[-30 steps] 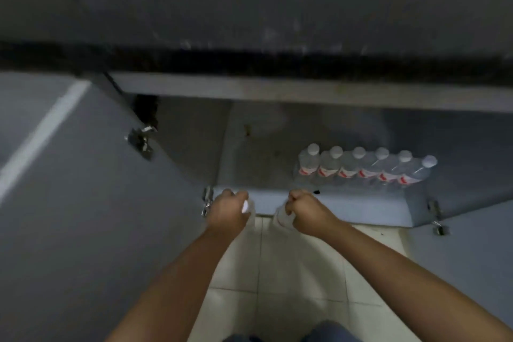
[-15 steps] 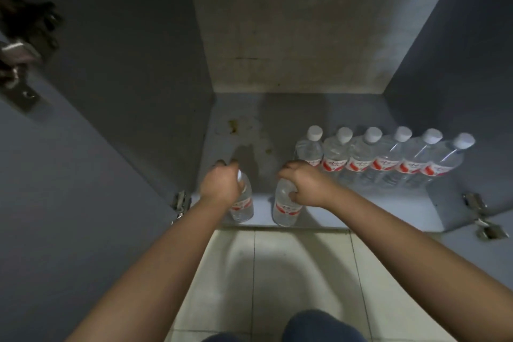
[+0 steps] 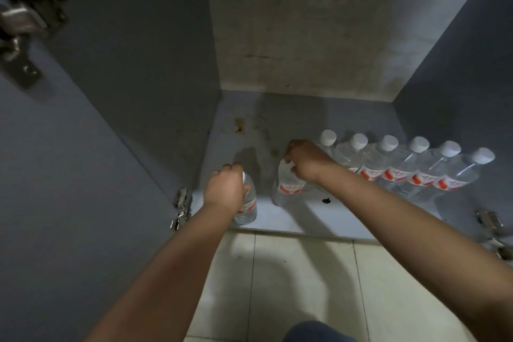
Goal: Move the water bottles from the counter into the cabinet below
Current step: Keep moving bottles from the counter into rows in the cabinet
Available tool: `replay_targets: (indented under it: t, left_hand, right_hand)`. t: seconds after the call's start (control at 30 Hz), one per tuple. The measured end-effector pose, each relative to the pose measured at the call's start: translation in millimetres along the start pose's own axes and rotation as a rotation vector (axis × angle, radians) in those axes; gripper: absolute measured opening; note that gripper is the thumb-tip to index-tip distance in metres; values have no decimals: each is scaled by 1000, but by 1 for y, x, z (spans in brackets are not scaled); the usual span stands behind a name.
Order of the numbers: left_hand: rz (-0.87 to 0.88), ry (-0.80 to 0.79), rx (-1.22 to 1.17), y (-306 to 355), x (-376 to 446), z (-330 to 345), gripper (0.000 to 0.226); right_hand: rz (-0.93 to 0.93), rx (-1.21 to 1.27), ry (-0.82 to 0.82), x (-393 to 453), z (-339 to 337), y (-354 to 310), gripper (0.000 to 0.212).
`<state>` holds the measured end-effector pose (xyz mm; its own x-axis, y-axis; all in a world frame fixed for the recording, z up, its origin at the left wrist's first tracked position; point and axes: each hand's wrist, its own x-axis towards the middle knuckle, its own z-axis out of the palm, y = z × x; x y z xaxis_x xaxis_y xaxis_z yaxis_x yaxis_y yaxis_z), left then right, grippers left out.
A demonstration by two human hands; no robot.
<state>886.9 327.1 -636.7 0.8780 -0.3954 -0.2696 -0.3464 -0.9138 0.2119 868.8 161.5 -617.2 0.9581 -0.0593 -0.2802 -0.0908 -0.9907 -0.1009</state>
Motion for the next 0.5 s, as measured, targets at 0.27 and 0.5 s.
replay_targets:
  t: [0.27, 0.5]
  left_hand:
    - [34, -3, 49, 2, 1, 1, 38]
    - [120, 3, 120, 9, 11, -10, 28]
  right_hand:
    - [49, 32, -10, 21, -13, 13, 33]
    - [43, 124, 3, 24, -9, 22, 34]
